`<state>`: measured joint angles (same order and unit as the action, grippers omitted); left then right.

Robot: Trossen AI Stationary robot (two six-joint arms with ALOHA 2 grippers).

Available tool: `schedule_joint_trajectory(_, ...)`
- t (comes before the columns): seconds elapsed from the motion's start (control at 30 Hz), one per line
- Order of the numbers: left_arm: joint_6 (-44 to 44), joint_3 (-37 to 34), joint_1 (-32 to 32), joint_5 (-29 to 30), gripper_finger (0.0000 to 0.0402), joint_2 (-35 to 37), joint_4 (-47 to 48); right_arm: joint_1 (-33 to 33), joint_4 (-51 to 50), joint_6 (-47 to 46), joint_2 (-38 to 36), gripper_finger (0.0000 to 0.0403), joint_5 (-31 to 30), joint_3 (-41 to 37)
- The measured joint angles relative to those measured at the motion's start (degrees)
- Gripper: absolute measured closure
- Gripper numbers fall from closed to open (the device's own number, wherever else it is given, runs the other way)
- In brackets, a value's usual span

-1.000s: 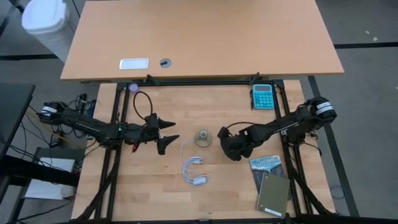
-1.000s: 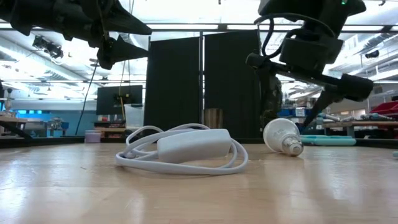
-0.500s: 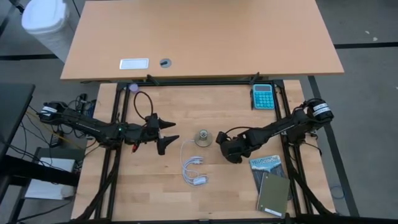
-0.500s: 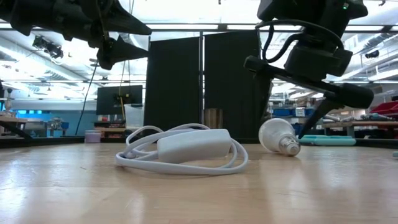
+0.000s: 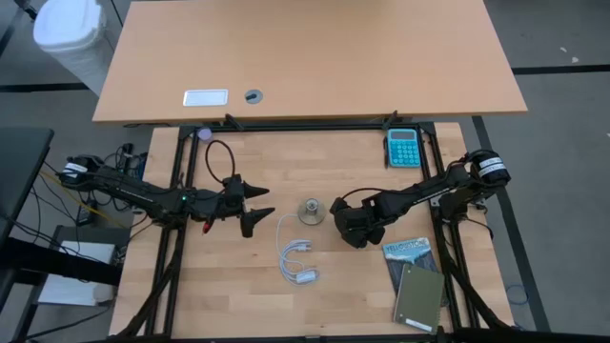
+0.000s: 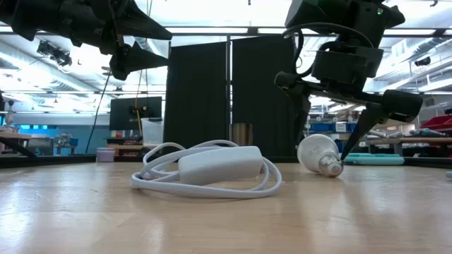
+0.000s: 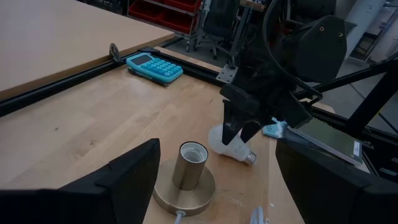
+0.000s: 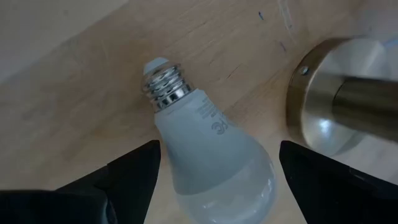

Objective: Screw lightbulb
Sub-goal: Insert the lightbulb into the desk lamp

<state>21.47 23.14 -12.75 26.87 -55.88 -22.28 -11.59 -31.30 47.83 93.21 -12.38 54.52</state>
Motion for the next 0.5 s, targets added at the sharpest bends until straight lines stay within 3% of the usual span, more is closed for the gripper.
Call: schedule_joint_trajectory(0.5, 0.0, 0.0, 0.0, -1.1, 0.0076, 0.0, -0.1, -1.8, -5.1, -25.2, 0.0, 0.0081, 0.2, 0.0)
